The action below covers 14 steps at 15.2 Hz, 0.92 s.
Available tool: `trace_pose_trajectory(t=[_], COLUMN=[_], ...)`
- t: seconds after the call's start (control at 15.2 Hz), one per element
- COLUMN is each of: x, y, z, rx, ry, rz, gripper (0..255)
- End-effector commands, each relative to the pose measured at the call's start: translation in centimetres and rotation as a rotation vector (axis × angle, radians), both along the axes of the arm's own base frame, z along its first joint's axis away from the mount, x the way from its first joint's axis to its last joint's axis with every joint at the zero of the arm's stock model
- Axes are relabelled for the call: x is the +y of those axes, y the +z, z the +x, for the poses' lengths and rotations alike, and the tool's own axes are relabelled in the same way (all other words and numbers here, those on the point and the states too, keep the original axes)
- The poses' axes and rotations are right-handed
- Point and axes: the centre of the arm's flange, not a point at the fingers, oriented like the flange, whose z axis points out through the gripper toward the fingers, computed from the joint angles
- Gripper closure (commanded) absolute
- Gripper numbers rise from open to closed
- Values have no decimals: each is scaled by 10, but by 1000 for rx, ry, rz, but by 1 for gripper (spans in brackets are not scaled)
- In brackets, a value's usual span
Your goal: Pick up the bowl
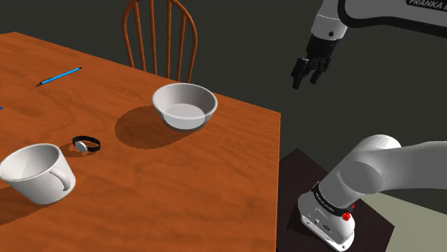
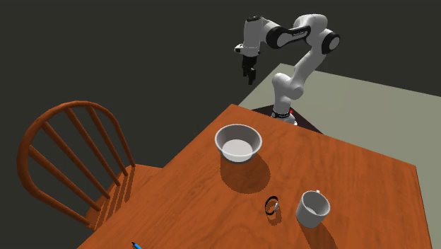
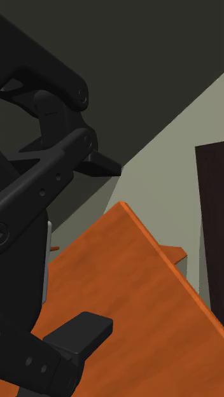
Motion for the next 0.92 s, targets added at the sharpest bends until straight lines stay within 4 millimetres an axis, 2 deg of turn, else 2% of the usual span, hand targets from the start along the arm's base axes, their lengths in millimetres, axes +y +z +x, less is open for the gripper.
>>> trace_pose_trajectory(t=[0.0, 0.86], x=[0, 84], y=[0, -62], z=[0, 100], rx=[0, -52], ry=[0, 25], rz=[0, 219], gripper=[0, 0])
